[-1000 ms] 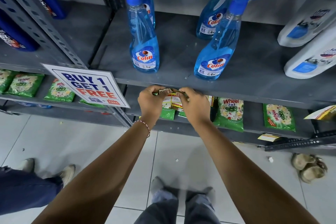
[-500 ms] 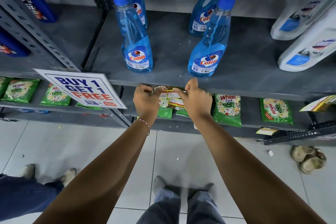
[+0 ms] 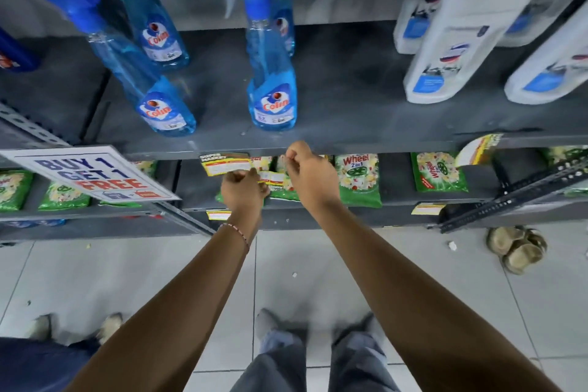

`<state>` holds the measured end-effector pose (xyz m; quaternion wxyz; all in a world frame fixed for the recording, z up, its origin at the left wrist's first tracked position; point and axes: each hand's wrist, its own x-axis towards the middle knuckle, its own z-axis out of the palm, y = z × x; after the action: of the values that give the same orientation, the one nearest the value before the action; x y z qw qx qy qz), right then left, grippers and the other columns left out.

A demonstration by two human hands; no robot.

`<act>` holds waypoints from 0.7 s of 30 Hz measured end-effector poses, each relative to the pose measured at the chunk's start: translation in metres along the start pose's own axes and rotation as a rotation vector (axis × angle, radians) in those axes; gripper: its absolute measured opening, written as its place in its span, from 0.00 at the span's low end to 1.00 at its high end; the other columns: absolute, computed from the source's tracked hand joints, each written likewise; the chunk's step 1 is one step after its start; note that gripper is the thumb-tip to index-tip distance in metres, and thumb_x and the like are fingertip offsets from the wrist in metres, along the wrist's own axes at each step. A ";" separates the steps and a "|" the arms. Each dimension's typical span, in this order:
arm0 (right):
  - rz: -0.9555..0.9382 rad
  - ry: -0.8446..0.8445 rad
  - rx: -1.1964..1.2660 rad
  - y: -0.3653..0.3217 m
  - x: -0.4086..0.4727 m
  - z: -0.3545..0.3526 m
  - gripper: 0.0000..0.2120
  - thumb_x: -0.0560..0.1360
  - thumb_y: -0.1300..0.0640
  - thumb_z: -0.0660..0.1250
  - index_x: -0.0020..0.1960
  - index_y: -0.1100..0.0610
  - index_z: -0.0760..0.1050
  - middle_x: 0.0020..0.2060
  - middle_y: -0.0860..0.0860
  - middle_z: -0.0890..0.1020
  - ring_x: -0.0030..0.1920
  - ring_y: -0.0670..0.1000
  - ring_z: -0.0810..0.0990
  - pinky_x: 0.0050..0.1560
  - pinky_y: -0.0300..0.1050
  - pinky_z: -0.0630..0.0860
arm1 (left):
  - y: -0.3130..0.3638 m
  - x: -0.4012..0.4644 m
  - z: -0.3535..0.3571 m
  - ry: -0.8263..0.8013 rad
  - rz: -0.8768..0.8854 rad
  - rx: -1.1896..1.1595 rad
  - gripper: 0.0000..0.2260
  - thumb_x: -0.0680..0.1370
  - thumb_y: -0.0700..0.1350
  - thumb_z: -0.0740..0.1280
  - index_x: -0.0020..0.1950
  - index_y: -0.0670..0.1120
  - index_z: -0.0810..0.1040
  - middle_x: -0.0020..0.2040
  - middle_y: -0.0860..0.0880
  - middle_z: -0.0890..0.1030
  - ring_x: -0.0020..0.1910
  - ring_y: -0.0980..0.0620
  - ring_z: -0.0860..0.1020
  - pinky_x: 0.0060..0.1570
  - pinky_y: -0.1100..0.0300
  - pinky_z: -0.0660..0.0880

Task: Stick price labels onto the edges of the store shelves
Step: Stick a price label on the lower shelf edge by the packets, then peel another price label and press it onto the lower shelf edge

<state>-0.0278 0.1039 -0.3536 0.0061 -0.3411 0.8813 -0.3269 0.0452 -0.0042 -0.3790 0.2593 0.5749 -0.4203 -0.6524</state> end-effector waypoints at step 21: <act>0.618 0.382 0.350 0.262 -0.042 -0.193 0.08 0.74 0.64 0.69 0.52 0.56 0.78 0.53 0.55 0.77 0.49 0.56 0.79 0.48 0.40 0.70 | -0.088 -0.215 0.269 -0.447 0.453 0.402 0.08 0.72 0.41 0.67 0.47 0.51 0.82 0.43 0.50 0.85 0.43 0.47 0.84 0.46 0.48 0.82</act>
<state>-0.1972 0.3851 -0.3627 -0.0020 0.0129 0.8586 -0.5125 -0.1583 0.2850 -0.3433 0.1809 0.3503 -0.7025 -0.5925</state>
